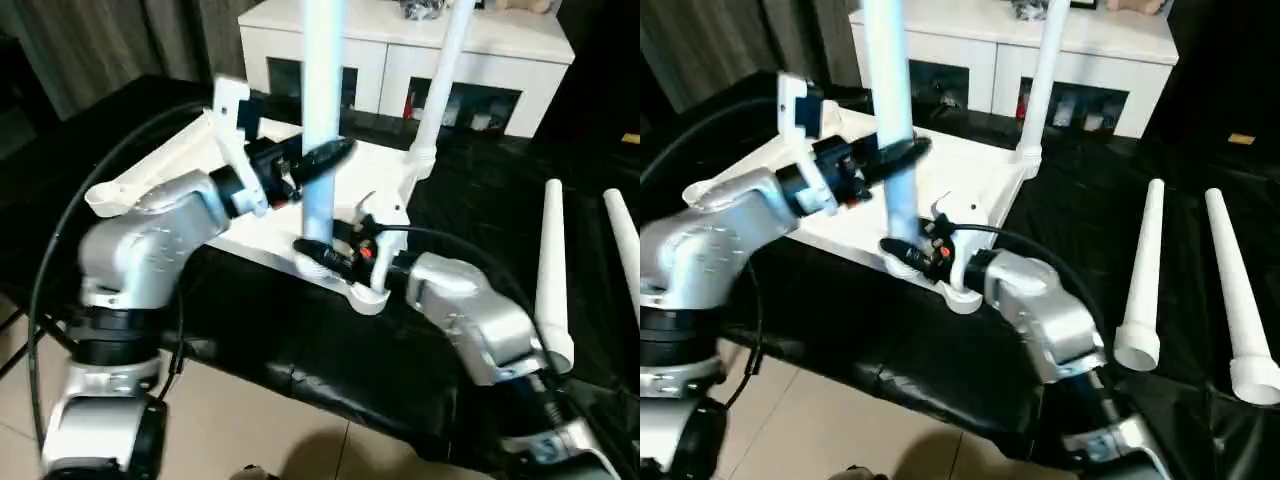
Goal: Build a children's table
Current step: Pick table leg
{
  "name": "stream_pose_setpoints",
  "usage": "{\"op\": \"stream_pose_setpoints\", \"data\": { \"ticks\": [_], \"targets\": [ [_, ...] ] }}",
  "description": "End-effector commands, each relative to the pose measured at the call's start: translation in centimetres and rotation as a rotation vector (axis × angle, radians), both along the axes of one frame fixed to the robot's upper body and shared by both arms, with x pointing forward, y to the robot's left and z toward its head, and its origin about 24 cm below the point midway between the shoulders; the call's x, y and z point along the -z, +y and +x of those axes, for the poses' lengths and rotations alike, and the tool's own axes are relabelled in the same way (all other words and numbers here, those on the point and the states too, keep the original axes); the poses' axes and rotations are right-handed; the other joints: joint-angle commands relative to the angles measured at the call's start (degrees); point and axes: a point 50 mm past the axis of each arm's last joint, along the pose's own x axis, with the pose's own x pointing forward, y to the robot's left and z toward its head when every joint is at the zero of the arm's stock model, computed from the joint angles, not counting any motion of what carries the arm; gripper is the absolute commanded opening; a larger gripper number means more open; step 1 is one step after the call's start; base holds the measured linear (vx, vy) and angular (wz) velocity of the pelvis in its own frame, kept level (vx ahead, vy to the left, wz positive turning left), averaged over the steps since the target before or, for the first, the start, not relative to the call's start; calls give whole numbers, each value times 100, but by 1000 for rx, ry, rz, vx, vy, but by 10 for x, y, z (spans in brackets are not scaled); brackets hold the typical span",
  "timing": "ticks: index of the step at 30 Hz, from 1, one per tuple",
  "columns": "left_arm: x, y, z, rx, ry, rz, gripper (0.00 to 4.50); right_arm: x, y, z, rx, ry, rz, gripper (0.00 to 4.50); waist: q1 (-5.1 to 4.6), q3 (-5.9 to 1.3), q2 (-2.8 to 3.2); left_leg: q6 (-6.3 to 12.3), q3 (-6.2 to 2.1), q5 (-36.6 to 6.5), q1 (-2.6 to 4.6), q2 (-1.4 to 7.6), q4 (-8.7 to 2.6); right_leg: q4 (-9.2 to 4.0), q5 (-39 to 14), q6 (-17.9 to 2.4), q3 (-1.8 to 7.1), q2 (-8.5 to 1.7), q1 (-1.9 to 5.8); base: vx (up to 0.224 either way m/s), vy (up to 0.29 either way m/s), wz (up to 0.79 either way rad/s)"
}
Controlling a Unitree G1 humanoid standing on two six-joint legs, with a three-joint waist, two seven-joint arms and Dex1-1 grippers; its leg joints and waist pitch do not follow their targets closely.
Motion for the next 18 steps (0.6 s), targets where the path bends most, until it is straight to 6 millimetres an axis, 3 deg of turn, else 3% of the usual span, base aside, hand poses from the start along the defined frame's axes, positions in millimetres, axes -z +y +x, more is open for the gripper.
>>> {"op": "stream_pose_setpoints", "data": {
  "ticks": [1, 4, 8, 13, 18],
  "targets": [
    [-17, 2, -6, 95, -41, -40, 317, -6, -9, -5, -68, -2, 18, 191, -2, -399, 12, -155, -63, -1509, 161, 178, -386, -404, -1023, -1166, 219, -349, 279, 0, 0, 0],
    [-41, 7, -17, 276, -98, -118, 342, -3, -22, -16, -224, 35, -18, 191, 9, -396, 4, -144, -63, -1539, 158, 174, -385, -414, -1169, -1155, 218, -352, 277, 0, 0, 0],
    [-45, 11, -22, 380, -95, -116, 357, 1, -29, -22, -300, 55, -66, 191, 20, -379, 2, -110, -72, -1585, 157, 170, -382, -438, -1473, -1114, 215, -362, 269, 0, 0, 0],
    [-36, 10, -21, 403, -47, -87, 294, 1, -33, -24, -314, 66, -69, 191, 5, -384, 29, -145, -85, -1624, 162, 178, -387, -452, -1580, -1130, 218, -366, 263, 0, 0, 0],
    [-26, 4, -26, 456, -3, -78, 266, 0, -33, -28, -345, 78, -65, 191, 11, -398, 57, -143, -92, -1587, 160, 189, -390, -427, -1348, -1202, 212, -355, 269, 0, 0, 0]
  ]
}}
